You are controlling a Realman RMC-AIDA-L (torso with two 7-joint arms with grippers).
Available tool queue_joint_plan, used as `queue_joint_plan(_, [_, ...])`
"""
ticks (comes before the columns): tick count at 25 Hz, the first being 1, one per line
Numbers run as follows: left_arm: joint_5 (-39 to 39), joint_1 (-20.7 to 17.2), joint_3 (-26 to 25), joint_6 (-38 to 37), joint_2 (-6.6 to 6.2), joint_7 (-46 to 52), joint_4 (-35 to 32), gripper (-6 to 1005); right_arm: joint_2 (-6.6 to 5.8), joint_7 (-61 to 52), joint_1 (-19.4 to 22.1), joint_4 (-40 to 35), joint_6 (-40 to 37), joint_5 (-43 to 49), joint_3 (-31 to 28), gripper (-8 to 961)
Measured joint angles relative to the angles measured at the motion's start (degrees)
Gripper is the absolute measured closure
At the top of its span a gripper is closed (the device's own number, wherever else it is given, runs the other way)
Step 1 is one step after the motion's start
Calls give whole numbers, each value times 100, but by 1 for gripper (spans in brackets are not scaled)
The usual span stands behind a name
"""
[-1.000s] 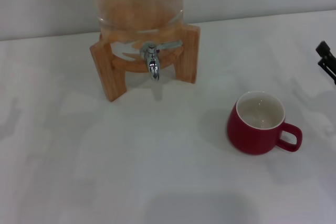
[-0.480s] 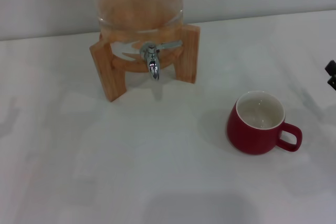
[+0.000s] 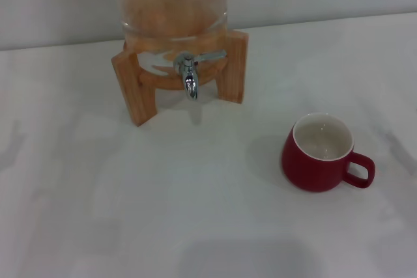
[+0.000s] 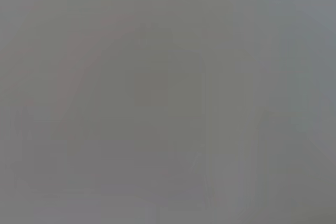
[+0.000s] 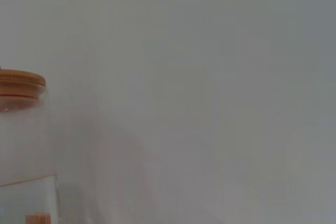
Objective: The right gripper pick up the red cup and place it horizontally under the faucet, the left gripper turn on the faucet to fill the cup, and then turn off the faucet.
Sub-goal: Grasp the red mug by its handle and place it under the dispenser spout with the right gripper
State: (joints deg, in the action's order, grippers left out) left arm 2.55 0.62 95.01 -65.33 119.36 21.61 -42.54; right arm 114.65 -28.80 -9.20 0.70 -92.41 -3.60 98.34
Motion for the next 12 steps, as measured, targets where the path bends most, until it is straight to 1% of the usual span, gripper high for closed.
queue_joint_plan(3, [0,0,0,0,0,0,0,120,-10,-3,70,4,-46,85,29,97])
queue_joint_plan(12, [-3,6,0,-23,0,2,42,120,-14,-4,91,167,-141,331,233,97])
